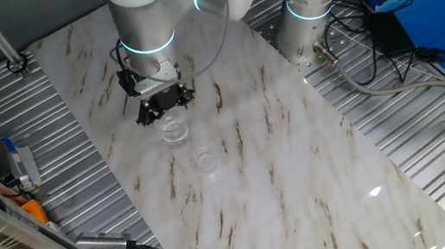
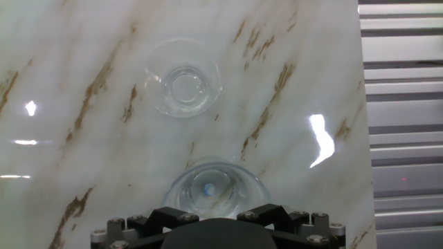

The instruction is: Pour the water from one cup into another empty cup

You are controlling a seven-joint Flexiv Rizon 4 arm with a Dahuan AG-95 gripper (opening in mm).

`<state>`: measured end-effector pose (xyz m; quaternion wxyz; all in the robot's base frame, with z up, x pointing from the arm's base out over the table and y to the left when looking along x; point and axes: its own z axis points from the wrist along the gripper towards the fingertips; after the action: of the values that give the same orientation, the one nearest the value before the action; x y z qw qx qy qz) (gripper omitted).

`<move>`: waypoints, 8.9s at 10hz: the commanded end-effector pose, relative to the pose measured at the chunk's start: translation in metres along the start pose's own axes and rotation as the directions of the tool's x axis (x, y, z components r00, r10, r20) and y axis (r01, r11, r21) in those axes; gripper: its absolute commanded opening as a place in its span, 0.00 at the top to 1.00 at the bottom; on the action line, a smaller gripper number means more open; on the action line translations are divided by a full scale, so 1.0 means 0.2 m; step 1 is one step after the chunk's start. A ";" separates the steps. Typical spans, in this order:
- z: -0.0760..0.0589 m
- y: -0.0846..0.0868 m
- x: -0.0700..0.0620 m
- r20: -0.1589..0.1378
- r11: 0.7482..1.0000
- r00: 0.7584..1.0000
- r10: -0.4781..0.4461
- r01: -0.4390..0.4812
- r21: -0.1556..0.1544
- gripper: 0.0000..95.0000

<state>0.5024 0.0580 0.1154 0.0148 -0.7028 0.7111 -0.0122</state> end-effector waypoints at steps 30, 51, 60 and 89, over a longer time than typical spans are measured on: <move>0.05 0.07 -0.01 0.026 0.997 0.997 0.077 -0.076 -0.021 0.00; 0.04 0.08 0.02 0.012 0.988 0.989 0.150 -0.149 -0.038 0.80; -0.02 0.07 0.00 0.008 0.986 0.987 0.160 -0.159 -0.053 1.00; -0.36 0.15 -0.01 -0.020 0.979 0.979 0.201 -0.202 -0.034 1.00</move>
<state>0.4681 0.0608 0.1863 -0.0019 -0.6272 0.7788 -0.0034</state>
